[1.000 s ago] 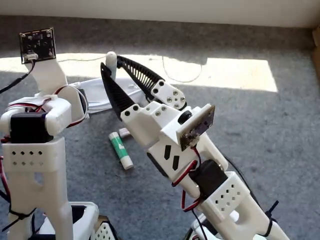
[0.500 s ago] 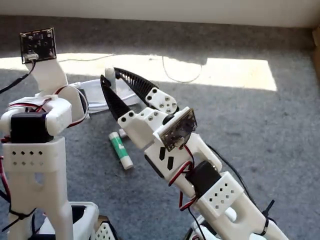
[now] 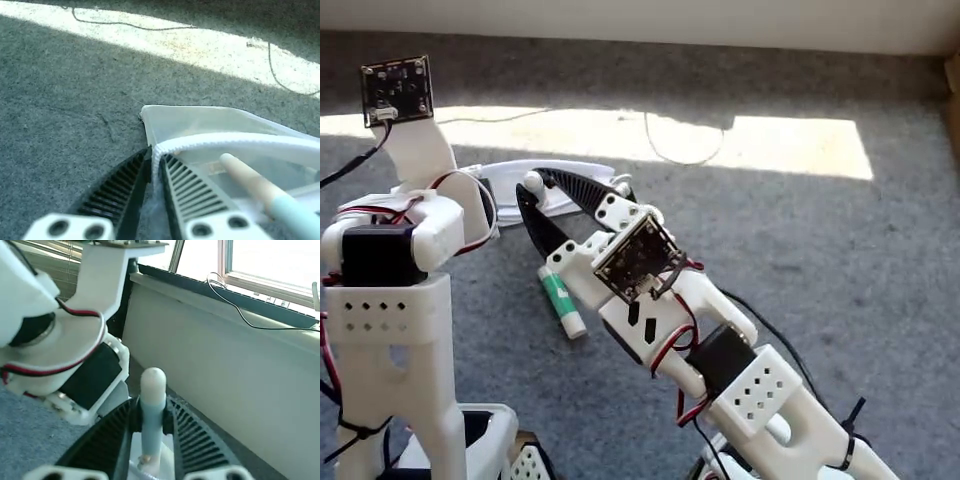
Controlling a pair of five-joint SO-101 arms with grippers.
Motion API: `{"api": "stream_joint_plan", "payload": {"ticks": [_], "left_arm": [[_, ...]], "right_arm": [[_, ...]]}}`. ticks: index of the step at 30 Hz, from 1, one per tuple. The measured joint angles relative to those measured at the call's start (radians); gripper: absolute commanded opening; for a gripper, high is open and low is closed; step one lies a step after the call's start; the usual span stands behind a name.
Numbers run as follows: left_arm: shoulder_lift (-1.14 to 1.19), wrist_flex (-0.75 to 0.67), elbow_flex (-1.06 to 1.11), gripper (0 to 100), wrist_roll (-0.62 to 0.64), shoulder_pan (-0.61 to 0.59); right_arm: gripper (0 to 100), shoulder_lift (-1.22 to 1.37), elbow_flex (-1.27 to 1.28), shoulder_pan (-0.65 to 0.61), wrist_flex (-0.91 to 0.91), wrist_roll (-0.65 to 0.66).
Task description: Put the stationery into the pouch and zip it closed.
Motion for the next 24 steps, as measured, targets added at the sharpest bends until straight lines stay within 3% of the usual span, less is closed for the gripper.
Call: {"api": "stream_joint_plan", "payload": {"ticks": [4,14,24], "left_arm": [[0.0,0.0,0.002,1,0.0,0.003],[0.0,0.0,0.002,1,0.0,0.0],[0.0,0.0,0.002,1,0.0,-0.052]], "right_arm": [[13.3,0.0,0.0,0.0,0.057,0.0],[13.9,0.0,-0.006,0.0,0.133,0.0],[13.9,0.0,-0.31,0.0,0.559,-0.13]]}}
